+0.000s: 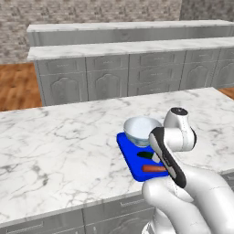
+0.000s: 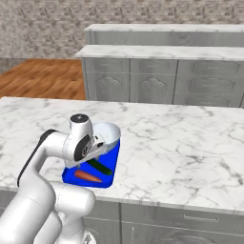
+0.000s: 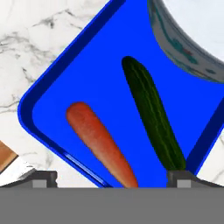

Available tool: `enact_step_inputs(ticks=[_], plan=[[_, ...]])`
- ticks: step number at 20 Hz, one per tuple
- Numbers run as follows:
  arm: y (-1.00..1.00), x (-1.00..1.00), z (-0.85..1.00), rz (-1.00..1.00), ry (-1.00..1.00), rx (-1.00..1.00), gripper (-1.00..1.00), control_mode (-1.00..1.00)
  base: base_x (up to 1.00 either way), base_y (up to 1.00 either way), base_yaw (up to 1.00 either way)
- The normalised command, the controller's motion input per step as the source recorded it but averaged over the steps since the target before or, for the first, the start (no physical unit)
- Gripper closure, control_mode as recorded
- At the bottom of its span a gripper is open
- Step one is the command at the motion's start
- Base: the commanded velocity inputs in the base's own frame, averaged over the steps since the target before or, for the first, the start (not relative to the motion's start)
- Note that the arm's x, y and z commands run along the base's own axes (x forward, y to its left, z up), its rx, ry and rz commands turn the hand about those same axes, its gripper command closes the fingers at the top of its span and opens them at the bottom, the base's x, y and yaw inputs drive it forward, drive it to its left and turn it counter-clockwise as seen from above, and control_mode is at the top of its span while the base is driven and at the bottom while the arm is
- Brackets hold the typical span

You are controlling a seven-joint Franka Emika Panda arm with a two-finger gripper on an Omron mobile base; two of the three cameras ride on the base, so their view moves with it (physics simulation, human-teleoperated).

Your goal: Place the two vegetables and bowl onto the tray for setting up a vegetable dip station.

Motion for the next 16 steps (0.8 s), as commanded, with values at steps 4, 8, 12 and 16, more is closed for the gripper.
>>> enact_step_inputs(ticks=[4,8,12,16], plan=[[0.04,-0.13,0.08,-0.25,0.01,-0.02,-1.00,-1.00,0.00,0.00,0.00],[0.02,-0.20,0.19,-0.20,0.00,-0.01,-1.00,-1.00,0.00,0.00,0.00],[0.00,-0.17,0.18,-0.16,0.00,-0.02,-1.00,-1.00,0.00,0.00,0.00],[0.00,-0.33,0.02,-0.17,-0.04,0.00,-1.00,-1.00,0.00,0.00,0.00]])
